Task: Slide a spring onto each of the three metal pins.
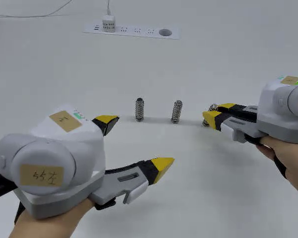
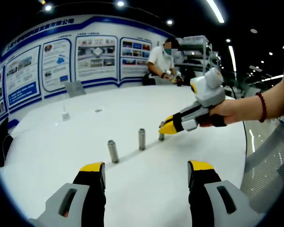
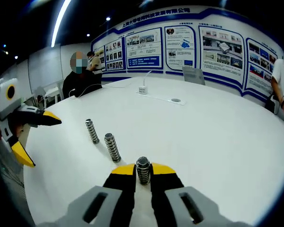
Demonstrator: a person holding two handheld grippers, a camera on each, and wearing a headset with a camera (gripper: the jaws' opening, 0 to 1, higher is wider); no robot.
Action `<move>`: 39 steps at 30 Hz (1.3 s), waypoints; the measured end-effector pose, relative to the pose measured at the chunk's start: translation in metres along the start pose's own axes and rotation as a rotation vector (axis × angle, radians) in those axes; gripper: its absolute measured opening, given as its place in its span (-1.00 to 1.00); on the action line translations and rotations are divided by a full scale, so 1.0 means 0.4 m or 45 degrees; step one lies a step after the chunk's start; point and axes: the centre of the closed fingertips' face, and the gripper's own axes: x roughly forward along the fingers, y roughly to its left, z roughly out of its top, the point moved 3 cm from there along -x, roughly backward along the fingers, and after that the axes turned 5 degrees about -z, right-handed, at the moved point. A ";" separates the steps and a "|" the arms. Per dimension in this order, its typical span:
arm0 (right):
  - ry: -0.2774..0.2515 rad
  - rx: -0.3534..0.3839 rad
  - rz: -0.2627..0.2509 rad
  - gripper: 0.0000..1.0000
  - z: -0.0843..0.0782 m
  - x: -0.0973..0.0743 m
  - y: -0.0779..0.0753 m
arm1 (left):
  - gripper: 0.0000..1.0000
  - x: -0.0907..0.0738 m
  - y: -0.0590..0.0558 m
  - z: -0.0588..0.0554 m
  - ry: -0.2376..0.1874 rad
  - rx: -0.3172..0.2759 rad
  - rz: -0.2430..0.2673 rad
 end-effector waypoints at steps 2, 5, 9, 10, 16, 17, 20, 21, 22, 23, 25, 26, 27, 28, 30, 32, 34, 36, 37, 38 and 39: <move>0.000 0.028 -0.001 -0.68 0.002 -0.003 0.002 | 0.44 -0.001 0.002 0.000 0.001 0.002 0.004; -0.008 0.039 0.001 -0.64 0.008 -0.011 0.005 | 0.43 -0.004 0.006 0.000 0.006 0.006 0.014; -0.019 0.060 -0.004 -0.55 0.020 -0.028 0.007 | 0.43 -0.014 0.013 0.007 0.008 0.004 0.027; -0.017 0.071 -0.004 -0.53 0.021 -0.030 0.007 | 0.43 -0.015 0.015 0.008 0.008 0.005 0.030; -0.030 0.110 -0.001 -0.39 0.041 -0.059 0.011 | 0.41 -0.027 0.028 0.015 0.019 0.010 0.051; -0.039 0.113 0.006 -0.37 0.045 -0.064 0.014 | 0.41 -0.029 0.030 0.017 0.018 0.011 0.055; -0.046 0.123 0.015 -0.30 0.055 -0.079 0.020 | 0.38 -0.037 0.035 0.023 0.019 0.013 0.065; -0.044 0.125 0.019 -0.28 0.057 -0.085 0.024 | 0.38 -0.039 0.036 0.024 0.022 0.018 0.068; -0.044 0.125 0.021 -0.25 0.059 -0.089 0.025 | 0.38 -0.040 0.038 0.024 0.027 0.023 0.071; -0.044 0.126 0.023 -0.22 0.060 -0.093 0.027 | 0.38 -0.042 0.040 0.025 0.030 0.026 0.074; -0.043 0.125 0.026 -0.19 0.063 -0.103 0.032 | 0.36 -0.047 0.042 0.027 0.033 0.026 0.079; -0.047 0.124 0.027 -0.18 0.066 -0.109 0.035 | 0.35 -0.050 0.044 0.029 0.033 0.024 0.081; -0.049 0.126 0.029 -0.16 0.067 -0.113 0.036 | 0.36 -0.052 0.044 0.030 0.033 0.024 0.081; -0.052 0.128 0.032 -0.15 0.069 -0.117 0.039 | 0.36 -0.054 0.044 0.032 0.033 0.024 0.081; -0.055 0.132 0.036 -0.12 0.074 -0.126 0.043 | 0.36 -0.058 0.044 0.036 0.033 0.028 0.082; -0.060 0.135 0.043 -0.07 0.080 -0.136 0.049 | 0.36 -0.063 0.045 0.038 0.036 0.034 0.085; -0.074 0.144 0.055 -0.04 0.089 -0.148 0.057 | 0.37 -0.066 0.046 0.039 0.040 0.033 0.085; -0.082 0.147 0.069 -0.01 0.096 -0.157 0.066 | 0.38 -0.070 0.047 0.039 0.045 0.033 0.087; -0.077 0.146 0.071 0.03 0.097 -0.160 0.069 | 0.38 -0.072 0.048 0.039 0.048 0.031 0.090; -0.077 0.137 0.072 0.04 0.098 -0.165 0.073 | 0.38 -0.074 0.048 0.039 0.050 0.032 0.093; -0.080 0.133 0.071 0.04 0.099 -0.169 0.075 | 0.38 -0.075 0.048 0.039 0.051 0.033 0.093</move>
